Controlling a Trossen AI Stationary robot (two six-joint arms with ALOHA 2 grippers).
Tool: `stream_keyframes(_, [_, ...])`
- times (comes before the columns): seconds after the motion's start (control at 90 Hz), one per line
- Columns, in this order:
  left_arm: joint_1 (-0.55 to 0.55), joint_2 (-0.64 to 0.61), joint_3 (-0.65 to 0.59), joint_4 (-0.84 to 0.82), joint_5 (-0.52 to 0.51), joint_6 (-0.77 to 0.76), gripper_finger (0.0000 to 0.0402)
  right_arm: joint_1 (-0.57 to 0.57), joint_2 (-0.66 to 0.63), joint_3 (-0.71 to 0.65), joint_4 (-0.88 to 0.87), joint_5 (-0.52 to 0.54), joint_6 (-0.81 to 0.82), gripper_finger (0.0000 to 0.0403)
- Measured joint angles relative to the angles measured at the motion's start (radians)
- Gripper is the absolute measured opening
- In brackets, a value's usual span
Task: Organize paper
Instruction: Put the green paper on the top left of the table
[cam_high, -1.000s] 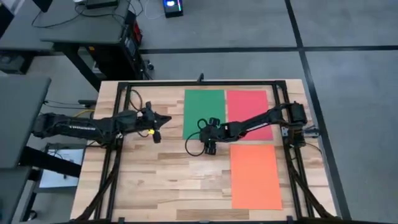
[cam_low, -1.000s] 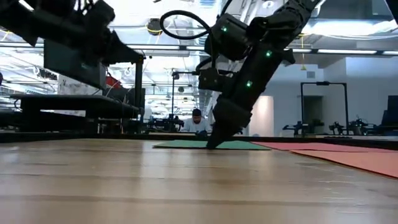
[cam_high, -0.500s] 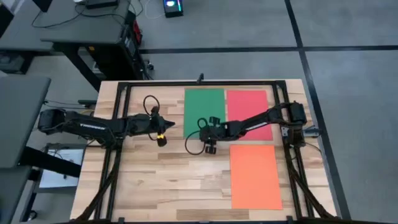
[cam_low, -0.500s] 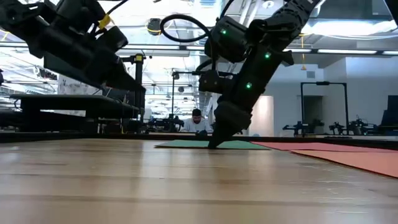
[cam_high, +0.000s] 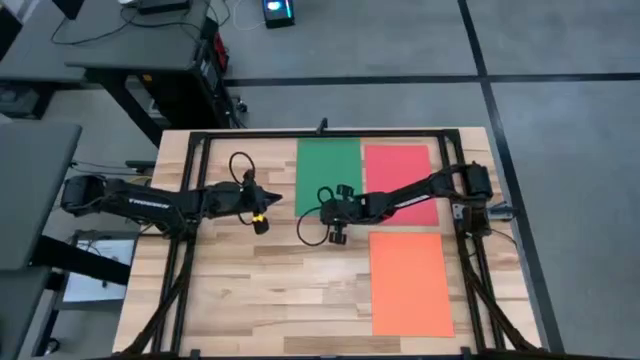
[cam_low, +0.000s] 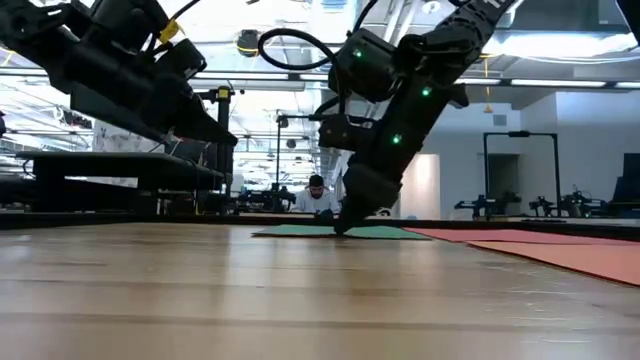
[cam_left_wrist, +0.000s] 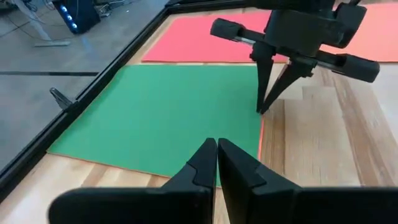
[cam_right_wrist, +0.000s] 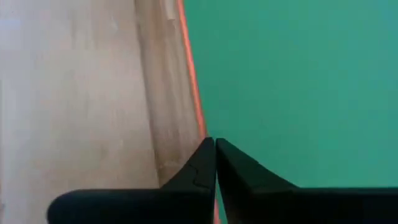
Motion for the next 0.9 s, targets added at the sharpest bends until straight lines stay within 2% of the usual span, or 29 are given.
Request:
stream_keyframes(0.533, [-0.002,0.01,0.0,0.01,-0.011,0.022,0.0008,0.008,0.0,0.086,-0.054,0.018,-0.006,0.0])
stream_keyframes(0.667, [-0.012,0.07,0.0,0.019,-0.011,0.023,0.0051,0.008,0.0,0.1,-0.059,0.018,-0.006,0.0])
stream_keyframes(0.9, [-0.03,0.242,0.032,0.122,-0.011,0.066,0.0168,0.005,-0.001,0.11,-0.061,0.018,-0.008,0.0])
